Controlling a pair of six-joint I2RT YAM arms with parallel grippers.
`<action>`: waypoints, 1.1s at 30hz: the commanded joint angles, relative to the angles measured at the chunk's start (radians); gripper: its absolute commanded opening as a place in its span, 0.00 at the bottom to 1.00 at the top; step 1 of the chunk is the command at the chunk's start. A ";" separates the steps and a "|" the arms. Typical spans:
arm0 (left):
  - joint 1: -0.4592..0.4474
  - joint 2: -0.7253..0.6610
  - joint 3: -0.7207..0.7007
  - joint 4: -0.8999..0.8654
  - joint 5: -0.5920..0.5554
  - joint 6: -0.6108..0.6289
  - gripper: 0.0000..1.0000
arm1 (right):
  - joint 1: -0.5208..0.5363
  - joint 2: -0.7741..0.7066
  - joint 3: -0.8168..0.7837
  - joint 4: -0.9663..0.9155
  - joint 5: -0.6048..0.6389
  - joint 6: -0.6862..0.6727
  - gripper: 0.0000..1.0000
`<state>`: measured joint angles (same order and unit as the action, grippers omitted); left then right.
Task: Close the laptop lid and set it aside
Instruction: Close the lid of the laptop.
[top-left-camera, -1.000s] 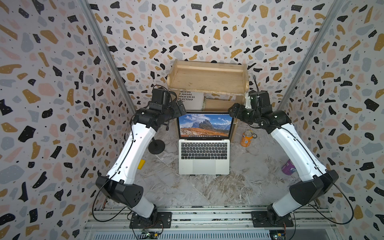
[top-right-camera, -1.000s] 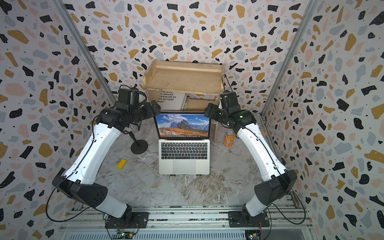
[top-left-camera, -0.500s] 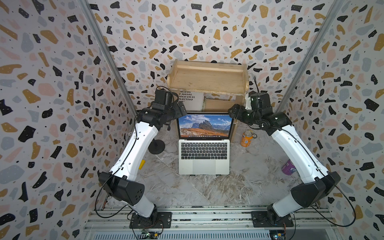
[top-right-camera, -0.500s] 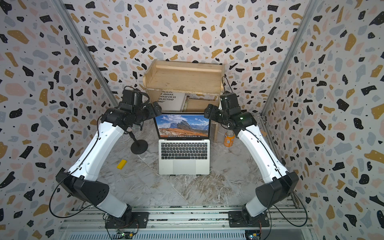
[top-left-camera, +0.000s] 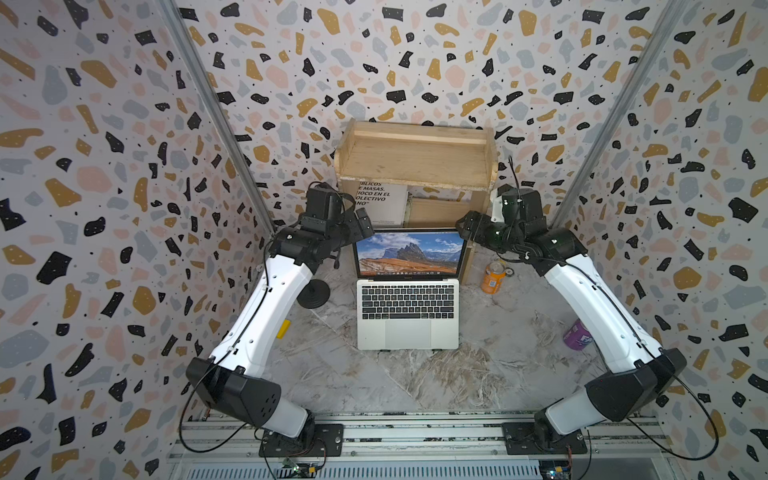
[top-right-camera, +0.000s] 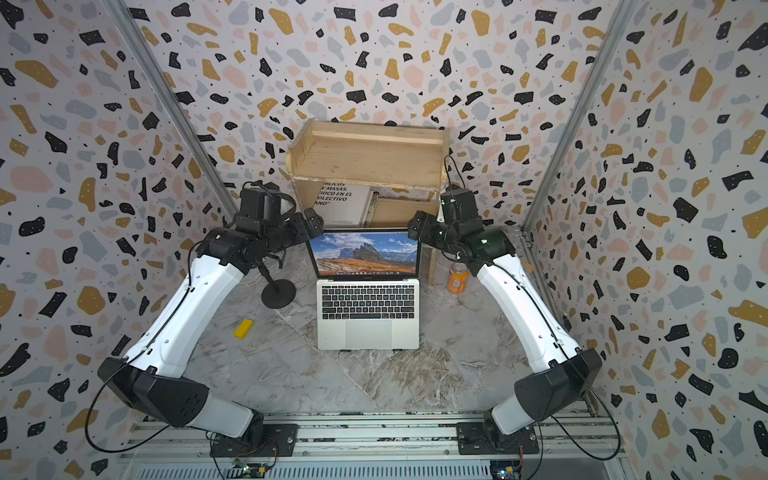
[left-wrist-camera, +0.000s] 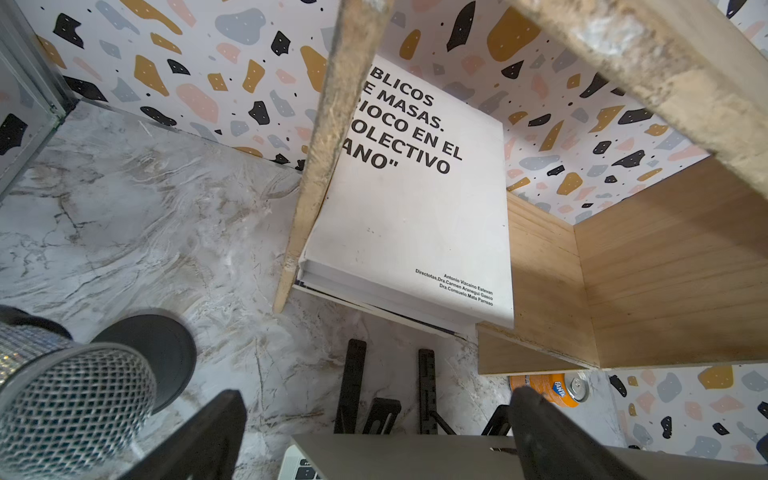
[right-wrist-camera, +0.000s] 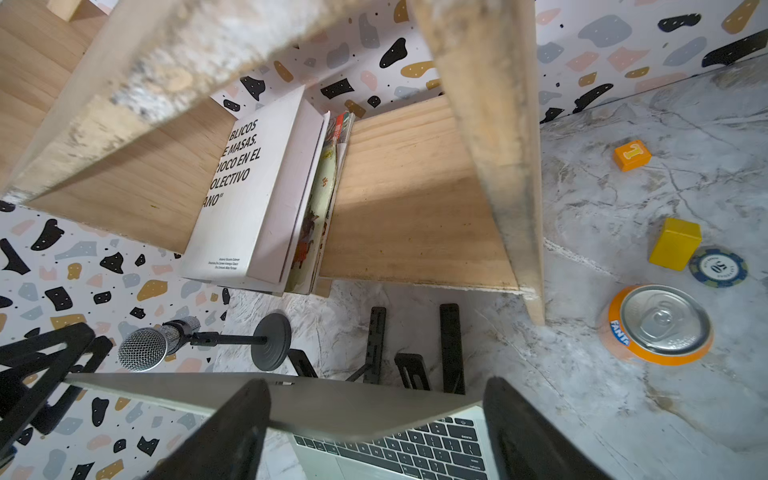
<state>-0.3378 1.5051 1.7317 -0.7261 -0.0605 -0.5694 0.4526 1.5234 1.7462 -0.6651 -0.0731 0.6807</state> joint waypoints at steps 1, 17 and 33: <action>-0.013 -0.018 -0.027 -0.035 0.025 0.012 1.00 | 0.012 -0.024 -0.021 -0.050 0.007 -0.011 0.85; -0.026 -0.070 -0.108 -0.027 0.061 0.009 1.00 | 0.020 -0.073 -0.089 -0.039 0.014 -0.014 0.85; -0.033 -0.112 -0.144 -0.040 0.082 0.017 1.00 | 0.027 -0.112 -0.128 -0.038 0.012 -0.011 0.85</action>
<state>-0.3553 1.4147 1.6215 -0.6865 -0.0067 -0.5758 0.4694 1.4303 1.6402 -0.6373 -0.0704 0.6807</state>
